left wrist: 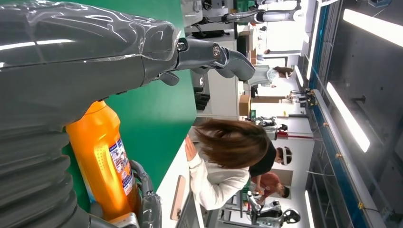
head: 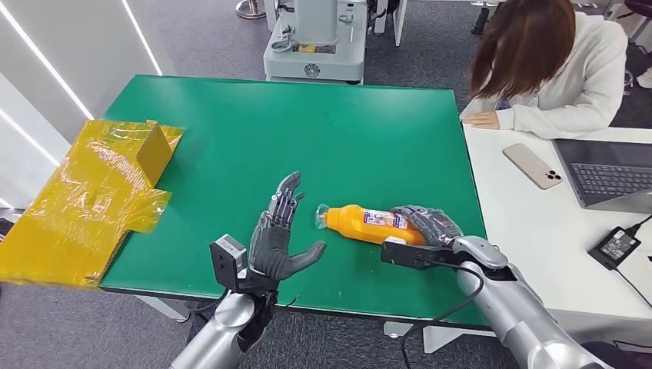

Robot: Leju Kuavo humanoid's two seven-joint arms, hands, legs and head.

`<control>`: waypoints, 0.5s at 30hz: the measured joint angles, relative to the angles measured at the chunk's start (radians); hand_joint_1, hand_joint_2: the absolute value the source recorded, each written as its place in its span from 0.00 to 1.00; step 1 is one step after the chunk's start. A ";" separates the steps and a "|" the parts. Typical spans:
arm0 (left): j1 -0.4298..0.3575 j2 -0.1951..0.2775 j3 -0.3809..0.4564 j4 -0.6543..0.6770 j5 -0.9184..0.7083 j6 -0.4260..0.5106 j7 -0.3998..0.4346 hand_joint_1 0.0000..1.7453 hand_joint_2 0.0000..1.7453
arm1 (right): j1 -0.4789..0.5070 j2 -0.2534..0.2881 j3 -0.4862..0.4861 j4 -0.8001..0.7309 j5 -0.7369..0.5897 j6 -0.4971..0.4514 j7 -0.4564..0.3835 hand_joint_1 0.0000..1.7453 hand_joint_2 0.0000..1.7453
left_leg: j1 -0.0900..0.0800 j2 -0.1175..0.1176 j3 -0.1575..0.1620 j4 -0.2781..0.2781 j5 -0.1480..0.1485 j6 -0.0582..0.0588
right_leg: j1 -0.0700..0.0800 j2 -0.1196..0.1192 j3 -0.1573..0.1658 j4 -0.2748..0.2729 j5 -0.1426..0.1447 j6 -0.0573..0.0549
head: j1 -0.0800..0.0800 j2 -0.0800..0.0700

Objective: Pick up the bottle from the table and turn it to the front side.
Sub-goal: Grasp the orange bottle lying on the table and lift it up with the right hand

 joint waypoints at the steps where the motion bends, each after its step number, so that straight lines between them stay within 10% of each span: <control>1: 0.000 0.000 0.001 0.000 0.000 -0.001 -0.001 0.00 1.00 | 0.006 -0.001 -0.006 -0.001 -0.017 -0.009 -0.012 1.00 1.00 | 0.000 0.000 0.000 0.000 0.000 0.000 | 0.000 0.000 0.000 0.000 0.000 0.000 | 0.000 0.000; 15: -0.014 0.000 0.018 0.006 -0.003 -0.020 -0.020 0.00 1.00 | 0.138 -0.009 -0.123 -0.106 -0.124 -0.091 -0.086 1.00 1.00 | 0.000 0.000 -0.001 0.000 0.000 0.000 | 0.000 0.000 -0.001 0.000 0.000 0.000 | 0.000 0.000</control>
